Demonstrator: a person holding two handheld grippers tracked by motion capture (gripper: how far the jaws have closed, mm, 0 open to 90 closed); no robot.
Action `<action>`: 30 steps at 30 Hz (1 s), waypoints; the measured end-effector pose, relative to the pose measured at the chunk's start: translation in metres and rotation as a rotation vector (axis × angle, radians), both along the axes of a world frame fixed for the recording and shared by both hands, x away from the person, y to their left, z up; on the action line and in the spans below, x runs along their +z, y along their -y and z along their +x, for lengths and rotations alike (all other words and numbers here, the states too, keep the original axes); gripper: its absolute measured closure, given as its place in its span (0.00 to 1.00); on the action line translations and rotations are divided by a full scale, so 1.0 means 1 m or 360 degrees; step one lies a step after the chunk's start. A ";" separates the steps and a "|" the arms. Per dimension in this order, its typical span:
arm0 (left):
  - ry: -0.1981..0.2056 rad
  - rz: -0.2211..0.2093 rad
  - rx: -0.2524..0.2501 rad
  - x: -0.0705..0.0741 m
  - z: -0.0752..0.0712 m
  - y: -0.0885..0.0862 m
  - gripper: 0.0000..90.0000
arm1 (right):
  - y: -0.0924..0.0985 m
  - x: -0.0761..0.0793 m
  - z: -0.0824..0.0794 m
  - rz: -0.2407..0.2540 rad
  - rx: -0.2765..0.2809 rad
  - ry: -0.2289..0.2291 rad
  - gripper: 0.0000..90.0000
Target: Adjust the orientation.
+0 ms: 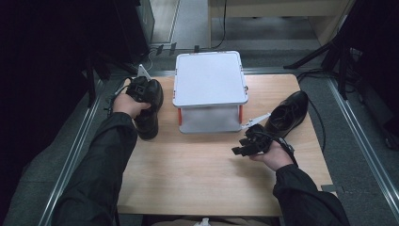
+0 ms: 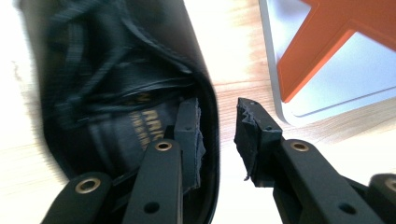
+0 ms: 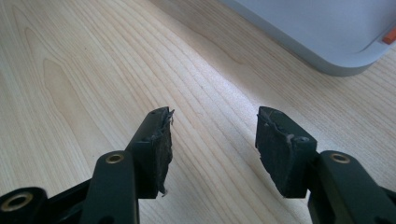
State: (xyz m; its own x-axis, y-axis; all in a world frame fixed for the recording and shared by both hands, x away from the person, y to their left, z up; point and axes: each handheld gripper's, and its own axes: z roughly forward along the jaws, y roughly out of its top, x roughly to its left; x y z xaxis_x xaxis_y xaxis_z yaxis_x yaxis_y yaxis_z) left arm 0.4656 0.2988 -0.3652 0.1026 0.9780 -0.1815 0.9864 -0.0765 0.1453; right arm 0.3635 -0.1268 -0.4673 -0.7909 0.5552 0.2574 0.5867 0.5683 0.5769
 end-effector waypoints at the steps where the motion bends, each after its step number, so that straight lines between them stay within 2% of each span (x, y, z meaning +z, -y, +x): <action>1: 0.0013 0.0001 0.0008 0.005 -0.001 -0.004 0.78 | 0.000 0.000 0.000 0.0001 0.0004 0.0003 0.52; 6: 0.0036 -0.0024 0.0088 0.022 -0.010 -0.033 0.77 | 0.000 0.000 0.000 -0.0002 0.0001 0.0003 0.52; 12: 0.0019 -0.0034 0.0155 0.018 -0.017 -0.060 0.75 | -0.001 0.000 0.000 -0.0009 0.0003 0.0002 0.52; 20: -0.0041 -0.0067 0.0205 -0.012 -0.016 -0.074 0.73 | -0.001 0.000 0.000 -0.0001 0.0004 0.0003 0.52; 22: -0.0072 -0.0062 0.0199 -0.022 -0.014 -0.073 0.73 | -0.001 -0.001 0.001 -0.0003 0.0002 0.0000 0.52; 23: -0.0072 -0.0062 0.0199 -0.022 -0.014 -0.073 0.74 | -0.001 -0.001 0.001 -0.0003 -0.0001 -0.0003 0.52; 25: -0.0103 -0.0073 0.0183 -0.034 -0.012 -0.073 0.74 | -0.001 -0.001 0.001 -0.0005 0.0003 0.0000 0.52; 30: -0.0114 -0.0061 0.0171 -0.051 -0.009 -0.067 0.77 | 0.001 -0.001 0.000 -0.0004 -0.0012 -0.0003 0.52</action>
State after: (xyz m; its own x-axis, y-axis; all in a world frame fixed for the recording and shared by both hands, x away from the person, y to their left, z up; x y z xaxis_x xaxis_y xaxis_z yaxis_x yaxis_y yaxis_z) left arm 0.4571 0.3662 -0.4161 -0.0168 0.9748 -0.2222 0.9966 0.0343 0.0752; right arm 0.3633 -0.1283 -0.4683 -0.7860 0.5620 0.2577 0.5923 0.5650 0.5744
